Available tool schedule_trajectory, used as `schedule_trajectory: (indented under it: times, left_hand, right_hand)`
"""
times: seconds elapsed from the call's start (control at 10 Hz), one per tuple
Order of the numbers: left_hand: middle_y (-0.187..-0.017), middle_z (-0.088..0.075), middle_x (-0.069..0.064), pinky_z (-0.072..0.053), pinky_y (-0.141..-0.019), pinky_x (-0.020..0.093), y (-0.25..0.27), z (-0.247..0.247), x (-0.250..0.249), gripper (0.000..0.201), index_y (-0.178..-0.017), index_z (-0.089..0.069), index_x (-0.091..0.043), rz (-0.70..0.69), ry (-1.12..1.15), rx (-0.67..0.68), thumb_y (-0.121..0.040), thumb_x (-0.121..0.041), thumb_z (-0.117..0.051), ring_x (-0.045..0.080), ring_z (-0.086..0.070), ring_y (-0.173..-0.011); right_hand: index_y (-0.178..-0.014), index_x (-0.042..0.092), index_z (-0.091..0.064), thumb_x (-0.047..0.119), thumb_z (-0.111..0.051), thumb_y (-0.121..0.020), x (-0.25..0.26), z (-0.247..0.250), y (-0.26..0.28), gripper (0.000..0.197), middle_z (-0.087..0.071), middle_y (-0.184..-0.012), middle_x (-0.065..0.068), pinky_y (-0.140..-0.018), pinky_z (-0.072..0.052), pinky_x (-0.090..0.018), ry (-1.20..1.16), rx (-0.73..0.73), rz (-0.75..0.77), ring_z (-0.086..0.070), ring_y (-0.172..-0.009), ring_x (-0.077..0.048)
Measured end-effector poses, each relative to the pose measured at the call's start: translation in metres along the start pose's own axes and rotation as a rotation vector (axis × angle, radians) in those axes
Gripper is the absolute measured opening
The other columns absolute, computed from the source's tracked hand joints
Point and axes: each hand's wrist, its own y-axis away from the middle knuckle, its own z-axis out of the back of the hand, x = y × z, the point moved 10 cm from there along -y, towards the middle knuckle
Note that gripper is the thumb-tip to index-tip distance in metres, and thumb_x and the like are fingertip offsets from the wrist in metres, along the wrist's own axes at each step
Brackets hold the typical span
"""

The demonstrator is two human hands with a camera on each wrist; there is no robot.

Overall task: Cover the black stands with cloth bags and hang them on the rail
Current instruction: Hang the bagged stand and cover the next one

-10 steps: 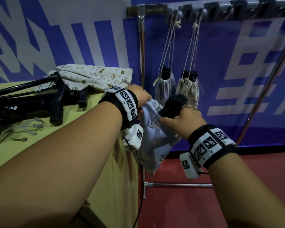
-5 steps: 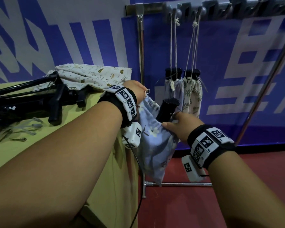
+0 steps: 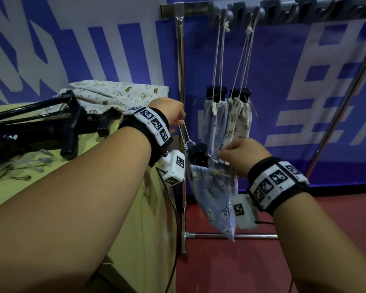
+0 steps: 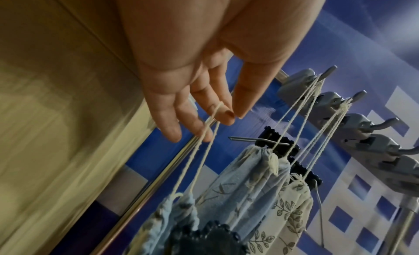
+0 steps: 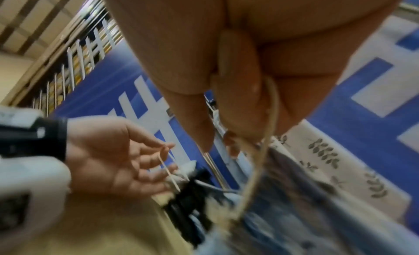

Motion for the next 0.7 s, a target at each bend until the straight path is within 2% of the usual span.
schedule_trajectory:
  times: [0.1, 0.2, 0.3, 0.4, 0.5, 0.6, 0.7]
  left_hand:
    - [-0.103, -0.073, 0.001, -0.058, -0.066, 0.029, 0.000, -0.004, -0.001, 0.032, -0.121, -0.069, -0.020, -0.047, -0.004, 0.035, -0.093, -0.005, -0.064, 0.014, -0.068, -0.079]
    - [-0.110, -0.074, 0.006, -0.058, -0.074, 0.036, 0.002, -0.009, -0.002, 0.036, -0.120, -0.070, -0.023, -0.057, 0.117, 0.076, -0.092, -0.002, -0.064, 0.020, -0.077, -0.090]
    - [-0.106, -0.073, 0.003, -0.060, -0.080, 0.040, 0.008, -0.012, -0.004, 0.039, -0.118, -0.070, -0.026, -0.085, 0.203, 0.095, -0.090, 0.000, -0.064, 0.019, -0.079, -0.087]
    - [-0.097, -0.071, 0.006, -0.061, -0.086, 0.045, 0.011, -0.017, -0.014, 0.049, -0.127, -0.067, -0.019, -0.174, 0.260, 0.159, -0.086, 0.008, -0.064, 0.024, -0.075, -0.087]
    - [-0.096, -0.072, 0.003, -0.062, -0.077, 0.037, 0.017, -0.020, -0.023, 0.059, -0.132, -0.066, -0.022, -0.244, 0.262, 0.202, -0.085, 0.013, -0.064, 0.023, -0.073, -0.089]
    - [-0.106, -0.073, 0.002, -0.061, -0.079, 0.036, 0.021, -0.020, -0.027, 0.060, -0.134, -0.064, -0.024, -0.259, 0.300, 0.220, -0.087, 0.013, -0.062, 0.020, -0.075, -0.093]
    - [-0.104, -0.071, 0.001, -0.058, -0.074, 0.034, 0.021, -0.020, -0.024, 0.060, -0.133, -0.064, -0.021, -0.233, 0.329, 0.213, -0.087, 0.017, -0.060, 0.021, -0.075, -0.091]
  right_hand:
    - [-0.095, 0.018, -0.077, 0.028, -0.075, -0.098, 0.011, 0.008, 0.004, 0.010, -0.066, -0.068, -0.001, -0.055, -0.055, -0.028, -0.319, -0.035, 0.044, -0.058, -0.044, -0.012]
    - [-0.098, 0.007, -0.076, 0.014, -0.071, -0.101, 0.022, 0.006, 0.005, 0.009, -0.063, -0.072, -0.006, -0.061, -0.055, -0.036, -0.648, -0.017, 0.110, -0.056, -0.049, -0.015]
    - [-0.101, 0.003, -0.075, 0.005, -0.065, -0.103, 0.035, 0.010, 0.009, 0.011, -0.064, -0.069, -0.003, -0.068, -0.063, -0.040, -0.857, -0.016, 0.189, -0.064, -0.061, -0.020]
    - [-0.102, 0.006, -0.075, -0.004, -0.059, -0.102, 0.048, 0.018, 0.016, 0.019, -0.068, -0.072, -0.007, -0.085, -0.066, -0.045, -0.992, -0.005, 0.275, -0.074, -0.073, -0.025]
    - [-0.103, 0.007, -0.074, -0.014, -0.055, -0.098, 0.059, 0.030, 0.022, 0.029, -0.072, -0.087, -0.011, -0.081, -0.064, -0.033, -0.979, -0.029, 0.389, -0.077, -0.085, -0.029]
    - [-0.104, 0.005, -0.073, -0.025, -0.047, -0.091, 0.065, 0.034, 0.025, 0.042, -0.073, -0.092, -0.010, -0.084, -0.060, -0.028, -0.948, -0.044, 0.479, -0.078, -0.091, -0.029]
    - [-0.108, 0.012, -0.073, -0.026, -0.046, -0.091, 0.065, 0.034, 0.026, 0.050, -0.073, -0.110, -0.015, -0.084, -0.061, -0.032, -0.863, -0.084, 0.502, -0.079, -0.099, -0.026]
